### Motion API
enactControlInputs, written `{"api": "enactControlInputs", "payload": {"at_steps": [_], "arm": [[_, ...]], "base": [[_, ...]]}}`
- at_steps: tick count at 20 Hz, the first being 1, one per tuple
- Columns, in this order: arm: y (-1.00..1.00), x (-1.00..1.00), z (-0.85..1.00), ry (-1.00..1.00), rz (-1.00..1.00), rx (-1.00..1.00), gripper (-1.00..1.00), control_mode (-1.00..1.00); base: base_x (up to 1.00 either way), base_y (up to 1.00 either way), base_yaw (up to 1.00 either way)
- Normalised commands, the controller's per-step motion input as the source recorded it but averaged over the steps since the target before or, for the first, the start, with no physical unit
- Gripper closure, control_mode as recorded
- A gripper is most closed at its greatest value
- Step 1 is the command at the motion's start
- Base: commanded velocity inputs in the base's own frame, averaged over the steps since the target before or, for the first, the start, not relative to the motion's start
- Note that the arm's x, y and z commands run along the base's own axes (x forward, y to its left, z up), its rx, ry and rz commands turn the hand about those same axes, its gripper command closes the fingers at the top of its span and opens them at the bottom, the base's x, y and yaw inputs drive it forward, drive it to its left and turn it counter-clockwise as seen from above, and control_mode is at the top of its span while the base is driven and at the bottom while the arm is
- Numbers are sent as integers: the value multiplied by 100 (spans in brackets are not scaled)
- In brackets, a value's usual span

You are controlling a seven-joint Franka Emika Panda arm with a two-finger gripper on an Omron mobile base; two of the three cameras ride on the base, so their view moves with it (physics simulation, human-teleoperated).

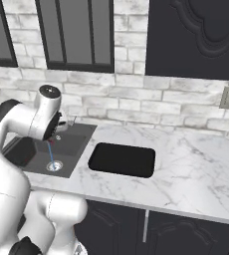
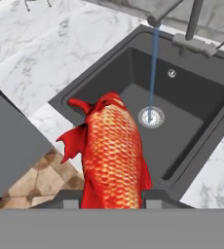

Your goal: Take the fish out of the fridge, briefly rinse it in the sink, and place it on the tray next to the sink.

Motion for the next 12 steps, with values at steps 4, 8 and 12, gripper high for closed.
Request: {"api": "enactControlInputs", "payload": {"at_steps": [4,8,12], "arm": [[2,24,-24,-4,17,0,100,-100],[0,6,-30,-13,12,7,100,-100],[0,13,-14,-8,10,10,100,-100]], "base": [[0,0,0],[0,0,0],[0,0,0]]}}
